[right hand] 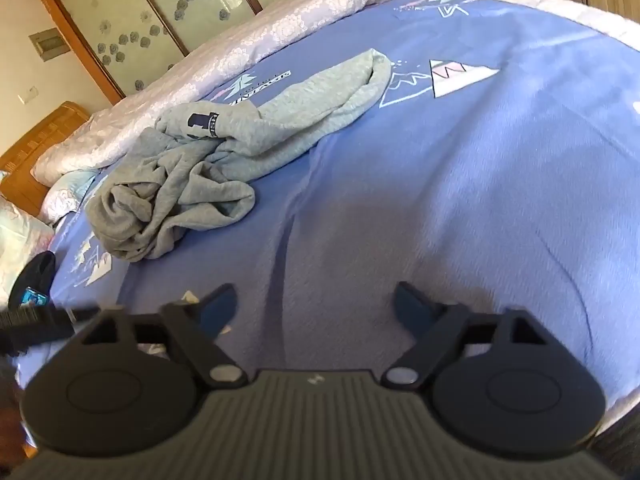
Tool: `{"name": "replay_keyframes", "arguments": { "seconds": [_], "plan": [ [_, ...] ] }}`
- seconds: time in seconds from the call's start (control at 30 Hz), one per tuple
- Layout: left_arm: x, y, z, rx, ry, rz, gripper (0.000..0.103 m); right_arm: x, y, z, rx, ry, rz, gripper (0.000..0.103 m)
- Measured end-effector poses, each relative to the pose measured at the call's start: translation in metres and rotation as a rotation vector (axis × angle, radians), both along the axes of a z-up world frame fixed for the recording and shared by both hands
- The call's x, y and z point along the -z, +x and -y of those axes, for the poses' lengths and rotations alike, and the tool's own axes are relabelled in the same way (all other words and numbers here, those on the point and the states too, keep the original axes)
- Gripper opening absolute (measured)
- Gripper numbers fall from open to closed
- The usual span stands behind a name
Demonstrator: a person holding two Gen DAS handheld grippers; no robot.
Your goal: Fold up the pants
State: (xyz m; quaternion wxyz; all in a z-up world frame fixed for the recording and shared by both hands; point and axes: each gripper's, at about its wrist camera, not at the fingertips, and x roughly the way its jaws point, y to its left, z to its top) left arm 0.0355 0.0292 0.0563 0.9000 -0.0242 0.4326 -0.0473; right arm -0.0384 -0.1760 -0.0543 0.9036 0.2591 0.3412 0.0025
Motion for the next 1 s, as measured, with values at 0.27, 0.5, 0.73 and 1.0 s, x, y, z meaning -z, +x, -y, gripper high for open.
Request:
{"name": "replay_keyframes", "arguments": {
  "seconds": [0.27,0.5,0.73,1.0],
  "plan": [
    [0.005,0.09,0.046,0.093,0.093,-0.013,0.021,0.0,0.004,0.001,-0.01,-0.018,0.014,0.069],
    [-0.043,0.063,0.01,0.066,-0.15,0.06,0.008,-0.015,0.017,0.006,-0.055,-0.031,0.077,0.064],
    [-0.086,-0.028,-0.086,-0.052,-0.36,0.119,0.008,-0.026,0.106,0.017,-0.17,0.079,0.083,0.064],
    [-0.075,-0.042,-0.145,-0.257,-0.39,0.128,0.008,-0.092,0.283,-0.048,-0.285,-0.01,0.161,0.035]
  ]
}}
